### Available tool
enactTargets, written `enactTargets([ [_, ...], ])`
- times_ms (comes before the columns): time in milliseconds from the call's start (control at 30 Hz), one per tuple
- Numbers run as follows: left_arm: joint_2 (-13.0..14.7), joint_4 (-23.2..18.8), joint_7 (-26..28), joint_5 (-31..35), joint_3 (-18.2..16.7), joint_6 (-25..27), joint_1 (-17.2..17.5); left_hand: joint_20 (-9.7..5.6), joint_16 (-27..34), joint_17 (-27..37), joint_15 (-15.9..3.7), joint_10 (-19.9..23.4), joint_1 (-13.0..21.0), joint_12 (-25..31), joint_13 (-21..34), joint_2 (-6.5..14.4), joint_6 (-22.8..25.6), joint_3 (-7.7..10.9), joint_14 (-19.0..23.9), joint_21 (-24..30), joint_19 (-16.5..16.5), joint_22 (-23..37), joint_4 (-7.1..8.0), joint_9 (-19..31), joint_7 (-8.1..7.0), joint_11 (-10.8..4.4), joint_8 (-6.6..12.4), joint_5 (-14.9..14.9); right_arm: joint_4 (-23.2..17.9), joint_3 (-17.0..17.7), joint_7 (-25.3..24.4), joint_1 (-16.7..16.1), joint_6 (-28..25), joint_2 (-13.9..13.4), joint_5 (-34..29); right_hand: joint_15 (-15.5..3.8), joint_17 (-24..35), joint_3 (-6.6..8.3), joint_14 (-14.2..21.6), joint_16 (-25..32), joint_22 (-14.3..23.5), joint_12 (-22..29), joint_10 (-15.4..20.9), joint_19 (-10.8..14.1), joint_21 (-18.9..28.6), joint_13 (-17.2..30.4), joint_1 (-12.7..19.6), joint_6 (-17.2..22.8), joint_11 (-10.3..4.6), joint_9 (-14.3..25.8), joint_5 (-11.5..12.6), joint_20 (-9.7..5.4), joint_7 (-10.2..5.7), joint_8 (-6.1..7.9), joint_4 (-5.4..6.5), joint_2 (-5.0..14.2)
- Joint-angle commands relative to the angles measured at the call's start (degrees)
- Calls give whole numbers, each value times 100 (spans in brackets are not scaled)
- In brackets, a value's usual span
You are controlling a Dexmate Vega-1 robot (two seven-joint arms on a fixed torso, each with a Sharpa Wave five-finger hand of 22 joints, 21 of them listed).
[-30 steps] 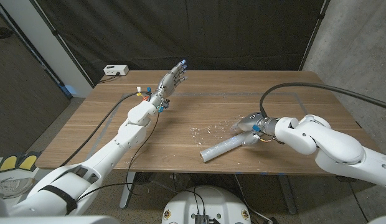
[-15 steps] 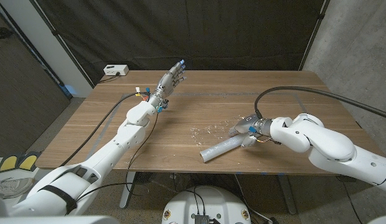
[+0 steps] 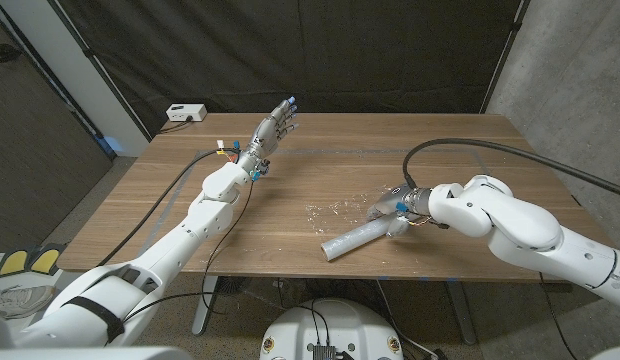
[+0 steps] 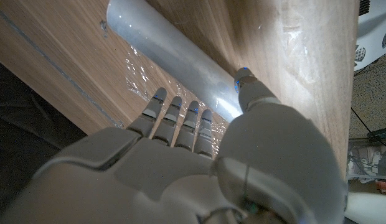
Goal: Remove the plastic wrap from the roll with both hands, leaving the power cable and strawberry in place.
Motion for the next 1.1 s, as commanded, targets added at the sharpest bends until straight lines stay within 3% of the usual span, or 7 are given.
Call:
enactTargets([
  [33, -17, 75, -69, -18, 0, 17, -58, 39, 11, 32, 4, 22, -36, -18, 20, 10, 46, -25, 47, -5, 10, 12, 6, 21, -26, -18, 12, 42, 252, -146, 196, 282, 312, 212, -18, -503, 20, -23, 49, 26, 17, 24, 71, 56, 33, 30, 103, 124, 35, 31, -11, -30, -27, 7, 35, 1],
  [500, 0, 83, -63, -32, -21, 35, -55, 37, 10, 32, 9, 18, -75, -18, 20, -10, 41, -56, 52, -10, 21, 13, 28, 22, -34, -32, 8, 49, 437, -293, 282, 400, 387, 403, -91, -602, 30, -18, 393, 110, 24, 161, 550, 198, 100, 33, 201, 488, 73, 30, -18, -54, -29, 67, 60, 32],
  [600, 1, 83, -63, -37, -22, 40, -50, 38, 9, 32, 8, 18, -82, -18, 20, -13, 40, -62, 51, -12, 20, 13, 32, 22, -38, -31, 8, 50, 442, -265, 85, 324, 407, 373, -120, -702, 53, 58, 871, 210, 45, 261, 957, 509, 255, 42, 350, 899, 26, 30, -11, -163, -60, 143, 51, 128],
  [667, 3, 78, -60, -34, -24, 36, -45, 36, 10, 32, 6, 18, -87, -18, 20, -16, 39, -66, 53, -13, 21, 13, 35, 22, -41, -28, 7, 51, 452, -233, -88, 257, 432, 347, -115, -773, 114, 72, 1428, 370, 90, 420, 1511, 782, 445, 56, 456, 1427, 8, 33, -33, -311, -130, 269, 76, 279],
  [800, 8, 64, -46, -29, -31, 18, -33, 36, 9, 32, 4, 26, -99, -14, 20, -23, 40, -77, 55, -17, 21, 13, 41, 21, -40, -40, 7, 53, 491, -193, -299, 158, 438, 311, -128, -905, 257, -72, 1966, 620, 156, 608, 2175, 1016, 688, 67, 612, 2245, -36, 34, -76, -419, -224, 495, 74, 434],
  [1067, 42, -8, -5, -23, -45, 29, 14, 40, 9, 32, 6, 22, -111, -16, 20, -28, 38, -87, 56, -22, 22, 13, 48, 21, -34, -17, 6, 57, 635, -212, -430, 71, 355, 349, -101, -1088, 723, -416, 2832, 1240, 287, 943, 3148, 1299, 1157, 173, 834, 3122, -111, 36, -103, -531, -318, 699, 90, 662],
  [1100, 46, -14, -4, -23, -46, 30, 19, 39, 10, 31, 4, 22, -112, -16, 20, -28, 39, -88, 59, -22, 22, 13, 49, 21, -33, -19, 6, 57, 649, -215, -451, 59, 343, 352, -98, -1094, 813, -473, 3107, 1401, 317, 1019, 3341, 1357, 1260, 204, 864, 3300, -109, 34, -105, -563, -297, 744, 92, 685],
])
